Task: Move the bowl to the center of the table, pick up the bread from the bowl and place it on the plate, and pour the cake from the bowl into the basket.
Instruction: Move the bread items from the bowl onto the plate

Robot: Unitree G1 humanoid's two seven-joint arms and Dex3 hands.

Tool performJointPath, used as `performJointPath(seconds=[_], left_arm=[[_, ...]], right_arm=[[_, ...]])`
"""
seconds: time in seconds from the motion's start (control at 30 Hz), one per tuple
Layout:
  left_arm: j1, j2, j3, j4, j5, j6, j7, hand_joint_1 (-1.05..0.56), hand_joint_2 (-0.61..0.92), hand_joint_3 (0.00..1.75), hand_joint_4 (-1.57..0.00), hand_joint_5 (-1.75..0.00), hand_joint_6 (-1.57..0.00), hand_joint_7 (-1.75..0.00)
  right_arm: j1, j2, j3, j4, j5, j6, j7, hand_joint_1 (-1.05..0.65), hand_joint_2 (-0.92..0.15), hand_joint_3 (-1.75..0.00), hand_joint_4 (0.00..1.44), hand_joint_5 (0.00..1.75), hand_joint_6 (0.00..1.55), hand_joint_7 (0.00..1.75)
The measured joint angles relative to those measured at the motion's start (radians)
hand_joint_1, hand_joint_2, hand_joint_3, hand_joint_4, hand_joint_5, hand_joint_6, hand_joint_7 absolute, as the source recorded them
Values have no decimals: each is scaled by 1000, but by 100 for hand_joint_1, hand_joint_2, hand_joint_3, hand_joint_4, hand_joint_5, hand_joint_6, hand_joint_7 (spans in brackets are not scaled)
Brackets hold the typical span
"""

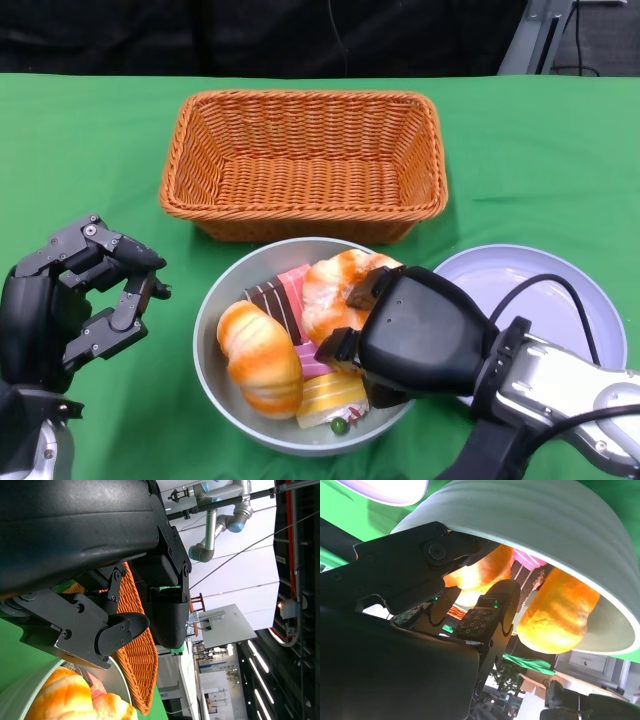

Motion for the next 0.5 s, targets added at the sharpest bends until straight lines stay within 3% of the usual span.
performJointPath(seconds=[0.47, 0.5], left_arm=[[1, -2, -4, -17, -1, 0, 15, -3, 64, 91, -79, -149, -87, -113], [1, -2, -4, -18, 0, 0, 15, -4, 63, 91, -78, -149, -87, -113]], right_arm=[[-34, 18, 39, 51, -19, 43, 0, -67, -88, -1, 88, 6, 84, 0], [-37, 20, 43, 54, -22, 44, -2, -55, -88, -1, 92, 9, 86, 1]])
